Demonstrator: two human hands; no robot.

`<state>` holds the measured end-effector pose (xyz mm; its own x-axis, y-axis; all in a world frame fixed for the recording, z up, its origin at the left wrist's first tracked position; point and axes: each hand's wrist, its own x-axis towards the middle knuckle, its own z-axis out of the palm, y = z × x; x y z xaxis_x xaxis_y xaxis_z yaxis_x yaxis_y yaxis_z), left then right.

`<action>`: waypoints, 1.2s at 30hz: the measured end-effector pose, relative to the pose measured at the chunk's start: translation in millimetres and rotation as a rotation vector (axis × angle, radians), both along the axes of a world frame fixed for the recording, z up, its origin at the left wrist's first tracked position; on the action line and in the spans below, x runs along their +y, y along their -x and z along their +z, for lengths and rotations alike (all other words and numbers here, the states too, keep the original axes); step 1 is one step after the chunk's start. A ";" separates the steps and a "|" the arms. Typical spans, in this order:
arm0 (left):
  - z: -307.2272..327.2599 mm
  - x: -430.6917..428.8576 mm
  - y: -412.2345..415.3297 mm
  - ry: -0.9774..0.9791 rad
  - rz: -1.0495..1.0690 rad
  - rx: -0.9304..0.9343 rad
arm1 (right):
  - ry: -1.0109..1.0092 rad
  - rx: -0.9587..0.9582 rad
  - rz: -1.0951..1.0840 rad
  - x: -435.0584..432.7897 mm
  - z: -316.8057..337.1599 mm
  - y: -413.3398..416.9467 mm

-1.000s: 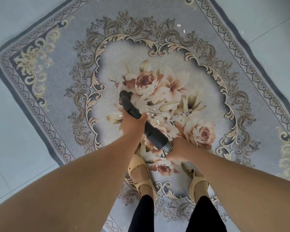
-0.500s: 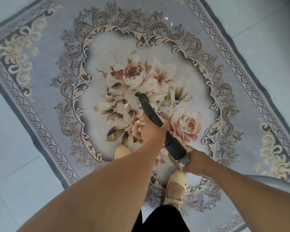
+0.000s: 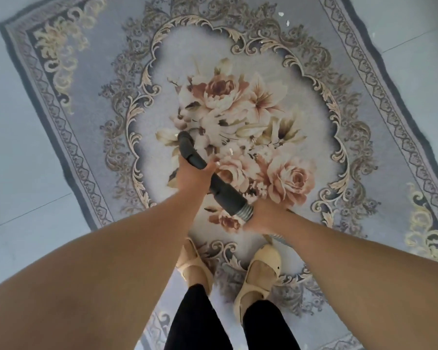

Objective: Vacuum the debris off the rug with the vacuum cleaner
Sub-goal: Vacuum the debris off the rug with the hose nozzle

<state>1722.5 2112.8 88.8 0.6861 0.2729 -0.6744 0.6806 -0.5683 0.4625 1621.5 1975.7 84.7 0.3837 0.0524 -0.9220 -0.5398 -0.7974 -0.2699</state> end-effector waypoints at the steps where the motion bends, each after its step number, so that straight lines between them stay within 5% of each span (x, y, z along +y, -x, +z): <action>1: -0.9 11.6 -2.2 -0.020 0.004 -0.010 | -0.005 -0.008 -0.011 12.3 -3.2 -2.3; 9: -8.4 35.4 1.7 -0.023 -0.014 -0.031 | -0.001 -0.065 -0.045 42.7 -29.5 9.6; 25: 3.6 -71.0 85.2 0.182 -0.242 0.073 | 0.101 0.062 -0.183 -44.8 15.2 112.1; 36: 11.3 -1.3 94.3 0.093 -0.127 0.086 | 0.032 0.068 -0.086 9.5 17.7 104.5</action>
<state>1628.2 2111.5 100.2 0.6496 0.1213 -0.7506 0.6453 -0.6099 0.4599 1517.0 1985.2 102.4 0.3220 -0.0082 -0.9467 -0.6227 -0.7551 -0.2052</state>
